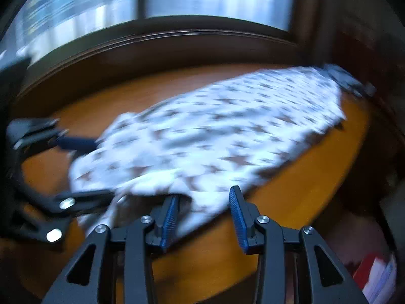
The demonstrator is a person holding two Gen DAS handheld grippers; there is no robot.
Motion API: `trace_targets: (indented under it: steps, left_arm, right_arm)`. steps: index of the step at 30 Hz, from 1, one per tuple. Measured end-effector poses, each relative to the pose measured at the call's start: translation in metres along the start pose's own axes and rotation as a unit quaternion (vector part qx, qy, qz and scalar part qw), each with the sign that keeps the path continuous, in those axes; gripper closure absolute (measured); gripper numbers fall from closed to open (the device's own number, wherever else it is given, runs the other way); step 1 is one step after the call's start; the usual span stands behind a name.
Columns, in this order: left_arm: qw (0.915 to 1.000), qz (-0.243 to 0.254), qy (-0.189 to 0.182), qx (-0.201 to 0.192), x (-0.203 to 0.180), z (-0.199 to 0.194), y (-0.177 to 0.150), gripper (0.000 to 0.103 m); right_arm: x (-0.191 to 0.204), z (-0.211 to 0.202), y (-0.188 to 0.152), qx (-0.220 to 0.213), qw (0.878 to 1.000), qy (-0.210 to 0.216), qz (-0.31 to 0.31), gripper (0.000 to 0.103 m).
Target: Fold clothes
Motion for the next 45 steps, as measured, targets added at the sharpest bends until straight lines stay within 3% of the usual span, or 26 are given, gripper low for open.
trace_targets:
  steps: [4, 8, 13, 18, 26, 30, 40, 45]
  left_arm:
    - [1.0, -0.003, -0.004, 0.001, -0.001, 0.001, 0.001, 0.033]
    - [1.0, -0.005, -0.007, 0.0, 0.001, 0.0, 0.0, 0.033]
    - [0.9998, -0.015, -0.014, -0.006, 0.0, -0.007, 0.002, 0.033]
    - [0.9986, -0.022, -0.042, -0.022, -0.01, -0.018, 0.008, 0.033]
    - [0.9976, -0.043, -0.049, -0.023, -0.014, -0.018, -0.001, 0.033]
    - [0.9972, -0.048, -0.053, -0.022, -0.014, -0.018, -0.003, 0.033]
    - [0.9989, -0.023, -0.04, -0.008, -0.018, -0.014, -0.009, 0.033]
    - [0.9982, -0.032, -0.048, -0.016, -0.015, -0.019, -0.006, 0.033]
  right_arm:
    - [-0.028, -0.004, -0.008, 0.015, 0.998, 0.005, 0.064, 0.063]
    - [-0.032, -0.017, -0.017, 0.029, 0.992, 0.073, 0.095, 0.062]
    - [0.003, -0.035, -0.026, 0.02, 0.995, 0.093, 0.026, 0.062]
    - [0.026, -0.022, -0.019, 0.007, 0.997, 0.063, -0.033, 0.062]
    - [0.033, -0.038, -0.019, -0.005, 0.995, 0.083, -0.046, 0.062]
    - [0.038, -0.031, -0.026, 0.001, 0.995, 0.061, -0.078, 0.062]
    - [-0.012, -0.022, -0.008, -0.019, 0.998, 0.022, 0.058, 0.062]
    - [-0.015, -0.021, -0.014, 0.005, 0.997, 0.059, 0.058, 0.062]
Point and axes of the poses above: each gripper's, at about its wrist camera, not at the fingertips, and z roughly the way its jaws point, x to its left, y to its top, the point moved 6 cm from there along z, roughly the way its jaws point, and after that the axes turned 10 degrees about -y, right-handed, at the moved point
